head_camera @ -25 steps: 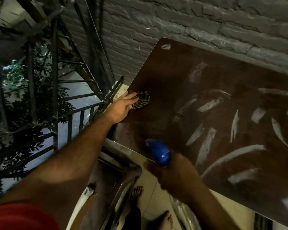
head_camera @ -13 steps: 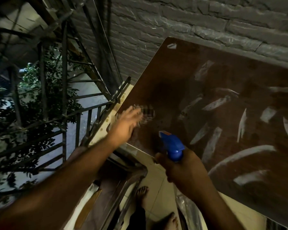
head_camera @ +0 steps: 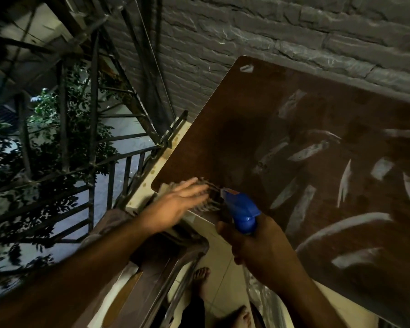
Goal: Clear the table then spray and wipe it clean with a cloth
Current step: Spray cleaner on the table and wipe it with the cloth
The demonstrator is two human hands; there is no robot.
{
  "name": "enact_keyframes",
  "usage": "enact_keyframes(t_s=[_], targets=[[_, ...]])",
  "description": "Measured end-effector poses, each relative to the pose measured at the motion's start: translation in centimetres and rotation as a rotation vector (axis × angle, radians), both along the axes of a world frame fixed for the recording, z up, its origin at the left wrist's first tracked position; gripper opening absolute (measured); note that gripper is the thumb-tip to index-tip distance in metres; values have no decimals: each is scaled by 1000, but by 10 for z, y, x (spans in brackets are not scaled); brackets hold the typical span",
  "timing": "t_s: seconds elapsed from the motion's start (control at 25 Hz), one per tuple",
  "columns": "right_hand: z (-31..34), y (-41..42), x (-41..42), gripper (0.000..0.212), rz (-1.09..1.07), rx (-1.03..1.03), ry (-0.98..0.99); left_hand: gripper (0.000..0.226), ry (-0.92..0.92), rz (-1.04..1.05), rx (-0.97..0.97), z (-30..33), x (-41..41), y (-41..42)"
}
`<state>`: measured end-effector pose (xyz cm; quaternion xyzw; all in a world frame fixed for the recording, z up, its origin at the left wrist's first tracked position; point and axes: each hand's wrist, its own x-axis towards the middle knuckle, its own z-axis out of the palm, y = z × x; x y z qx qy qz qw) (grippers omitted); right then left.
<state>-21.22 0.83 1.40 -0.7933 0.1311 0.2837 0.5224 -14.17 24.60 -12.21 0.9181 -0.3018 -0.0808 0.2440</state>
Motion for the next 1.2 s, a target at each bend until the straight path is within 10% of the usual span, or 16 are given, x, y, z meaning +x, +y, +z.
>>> enact_keyframes(t_s=[0.2, 0.4, 0.6, 0.84, 1.08, 1.2], targets=[[-4, -3, 3, 24, -33, 6, 1, 62, 9, 430, 66, 2, 71, 7], [-2, -8, 0, 15, -39, 6, -25, 73, -25, -140, 100, -8, -21, -7], [-5, -13, 10, 20, -47, -30, -48, 65, 48, 299, 85, -7, 89, -13], [5, -27, 13, 14, -148, 28, -57, 64, -174, -203, 149, -9, 6, -54], [0, -40, 19, 22, -237, -101, -48, 61, -13, 317, 84, -11, 129, -28], [3, -37, 26, 21, -291, -106, -47, 63, -107, -85, 139, -21, 76, -72]])
